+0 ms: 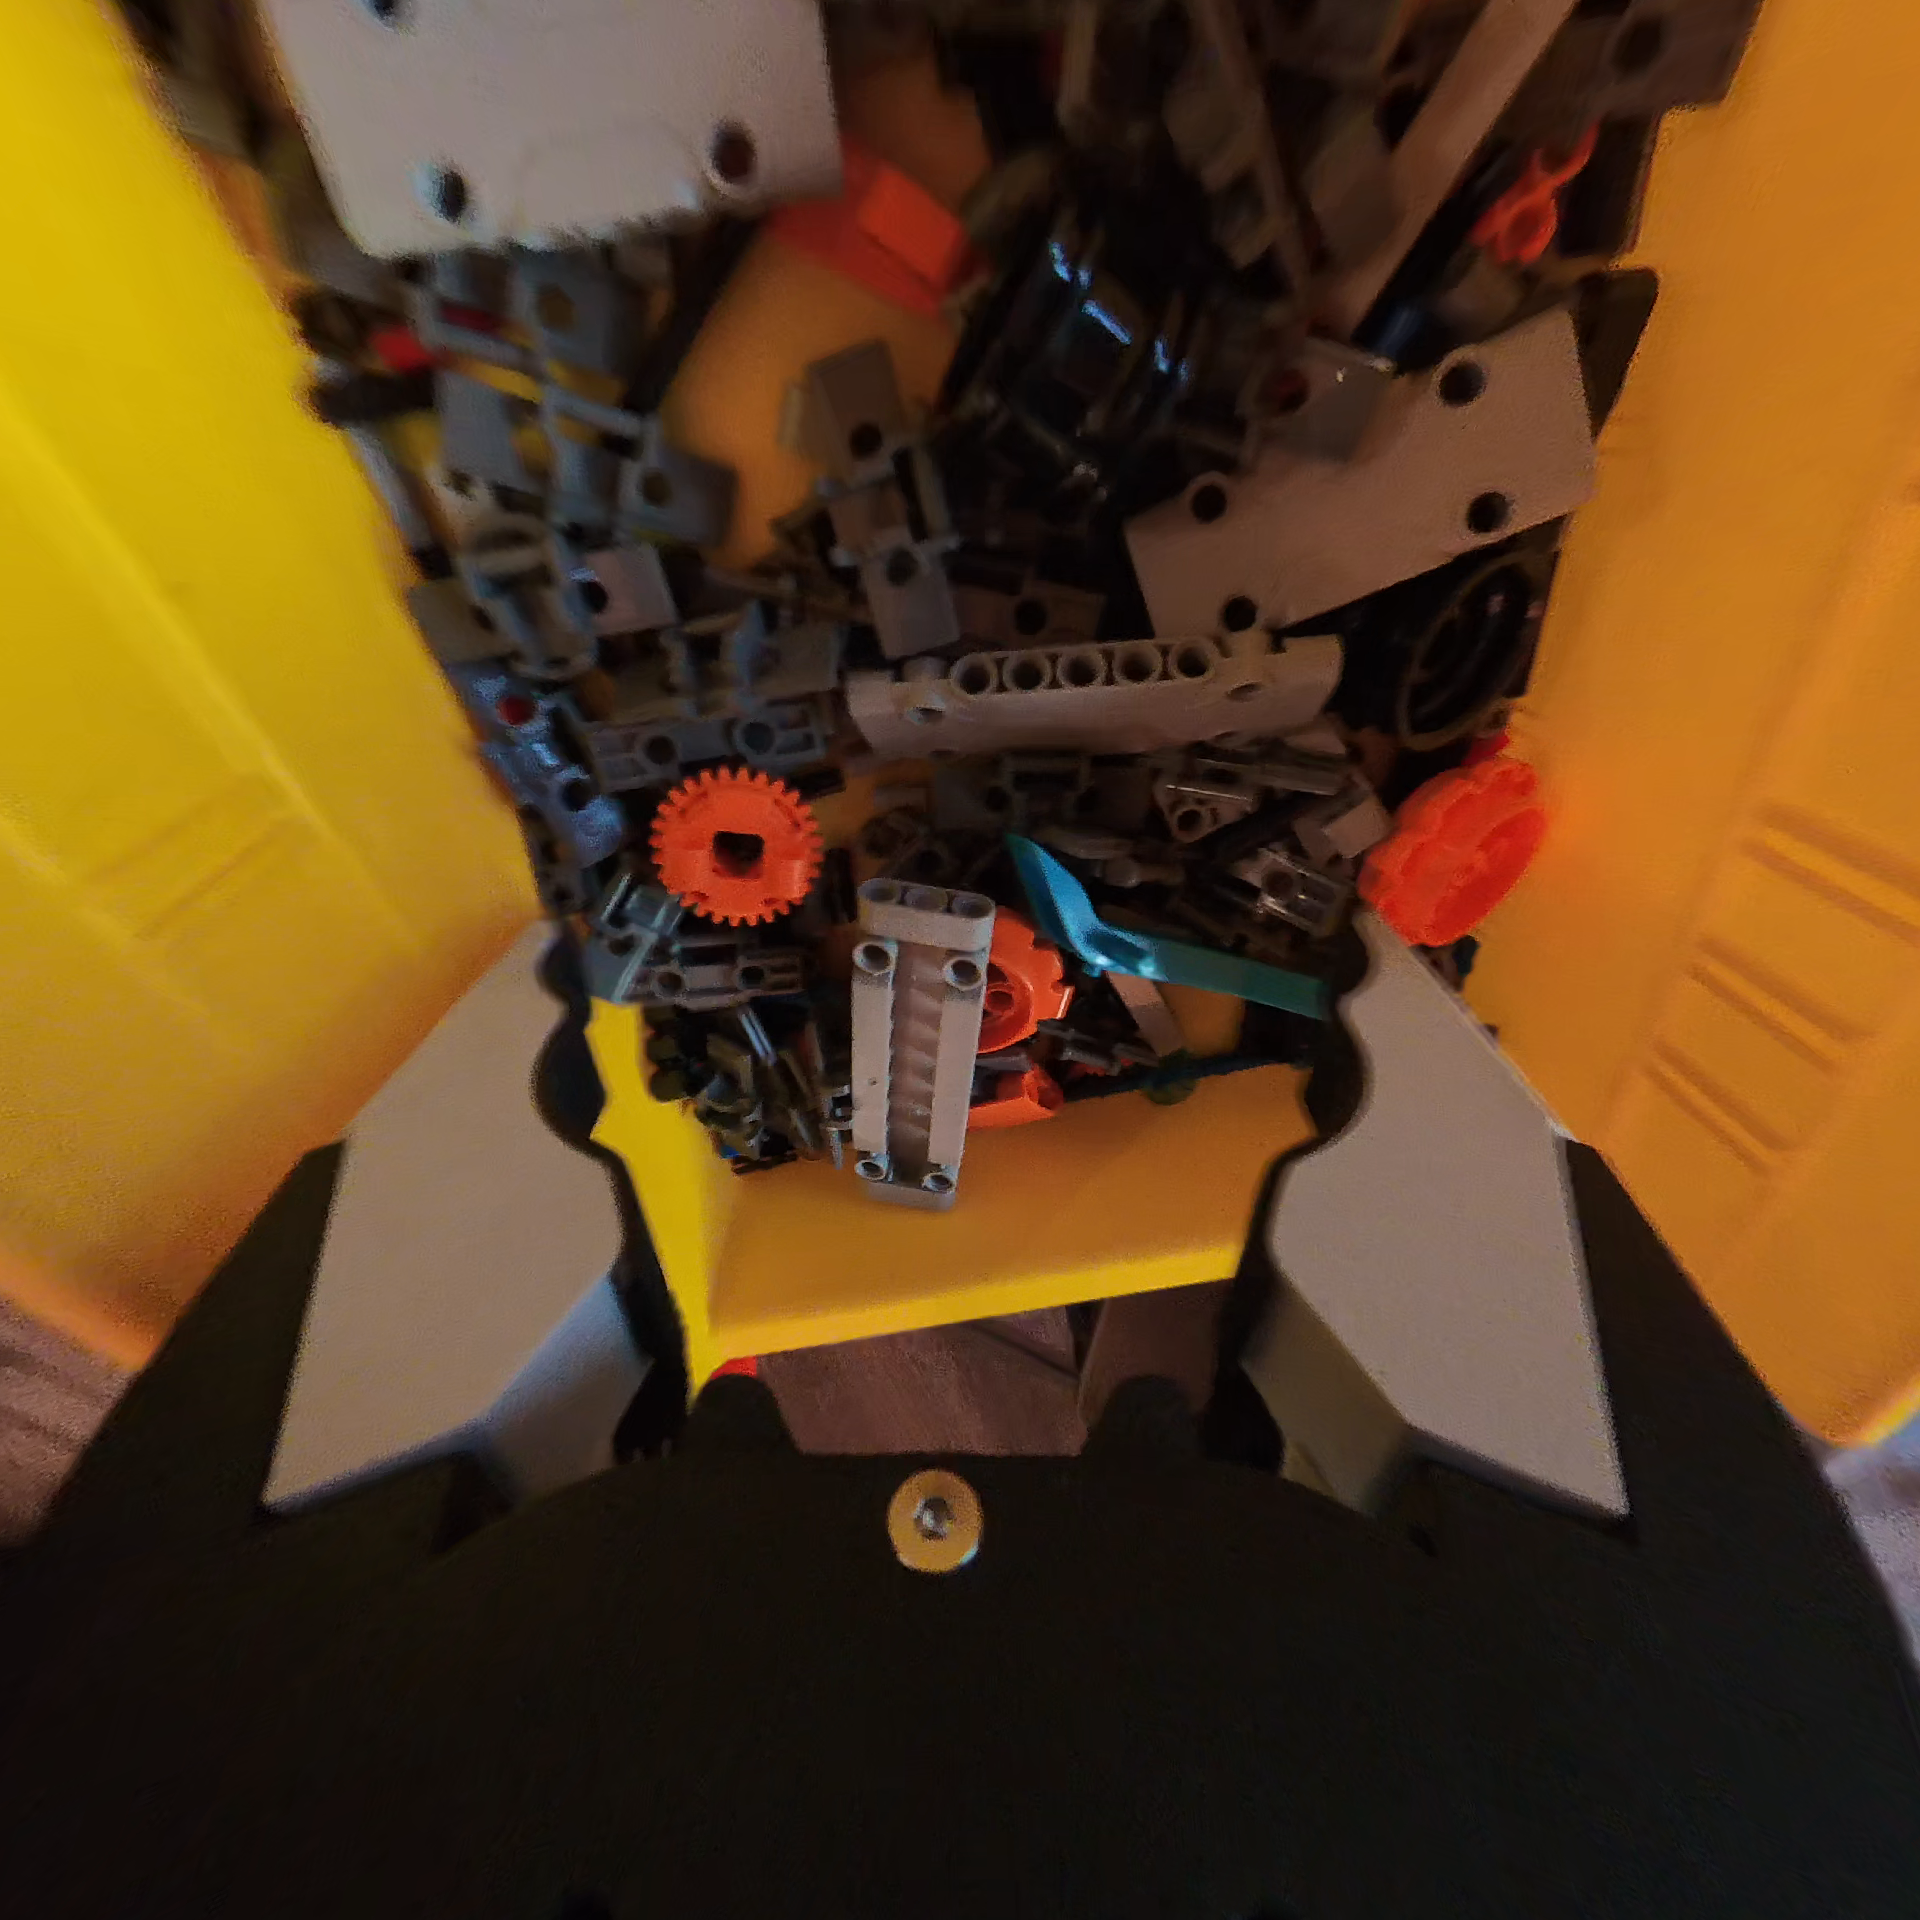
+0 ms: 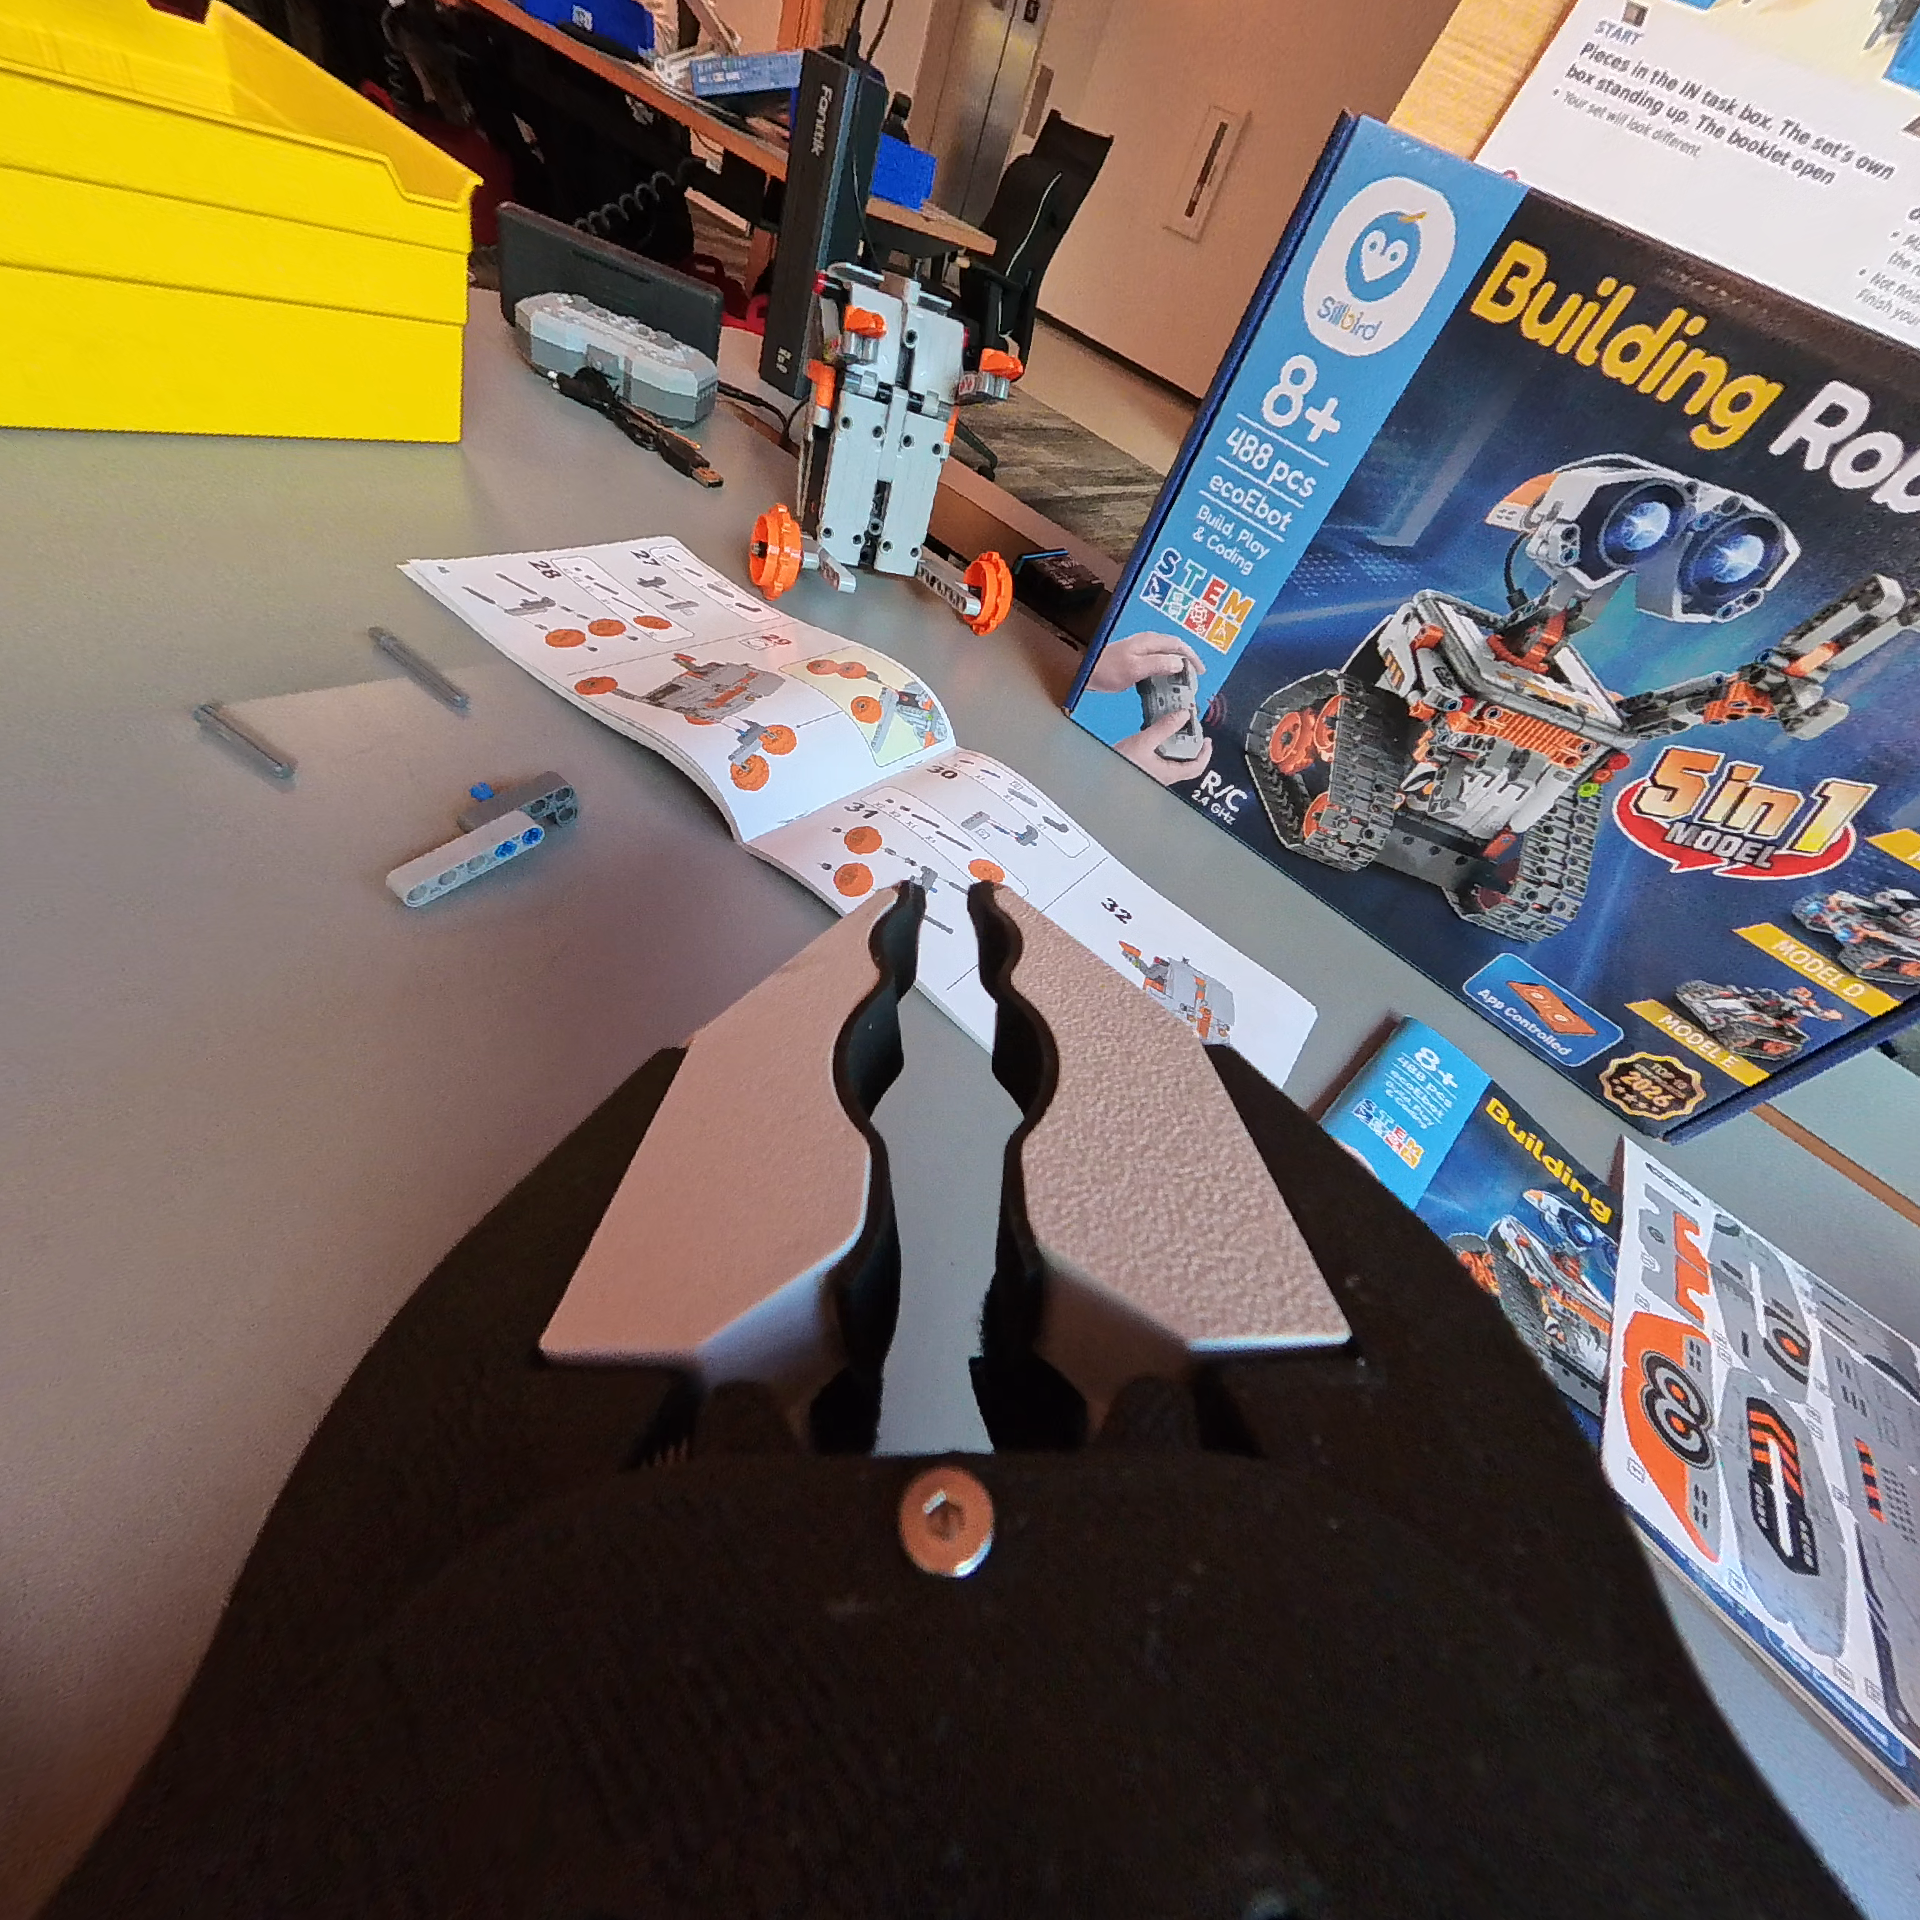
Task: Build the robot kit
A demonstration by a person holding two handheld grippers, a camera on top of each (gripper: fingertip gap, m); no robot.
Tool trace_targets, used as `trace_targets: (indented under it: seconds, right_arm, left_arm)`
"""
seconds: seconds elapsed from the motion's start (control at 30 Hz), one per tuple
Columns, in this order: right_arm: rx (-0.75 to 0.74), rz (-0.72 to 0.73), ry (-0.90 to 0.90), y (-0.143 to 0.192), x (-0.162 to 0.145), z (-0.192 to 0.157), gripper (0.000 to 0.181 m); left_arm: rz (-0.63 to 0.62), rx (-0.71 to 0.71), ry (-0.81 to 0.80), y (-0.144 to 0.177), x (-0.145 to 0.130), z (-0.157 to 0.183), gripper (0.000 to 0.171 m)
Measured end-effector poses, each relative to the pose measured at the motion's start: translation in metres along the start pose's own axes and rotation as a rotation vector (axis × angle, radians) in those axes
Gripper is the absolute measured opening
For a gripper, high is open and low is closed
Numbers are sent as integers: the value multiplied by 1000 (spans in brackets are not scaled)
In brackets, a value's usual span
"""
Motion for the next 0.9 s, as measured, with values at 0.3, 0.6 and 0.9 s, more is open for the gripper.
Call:
trace_targets:
  seconds: [0.3,0.6,0.9]
  right_arm:
    - [3,5,-4,1,1,0,9]
    - [3,4,0,1,1,0,9]
    - [4,2,4,1,0,-1,9]
  left_arm:
    - [-21,-147,-69,-5,1,38,70]
    - [-14,-134,-187,24,-1,53,67]
    - [88,41,-184,44,-14,17,52]
Point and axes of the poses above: each gripper's, where its closed fingertips meet, y back along the fingers, x out of its top, z = x × y across the jaws, the point moved 6 cm from there along y, back along the fingers, and after that the axes turned 6 degrees about -y, right-handed, at the moved point
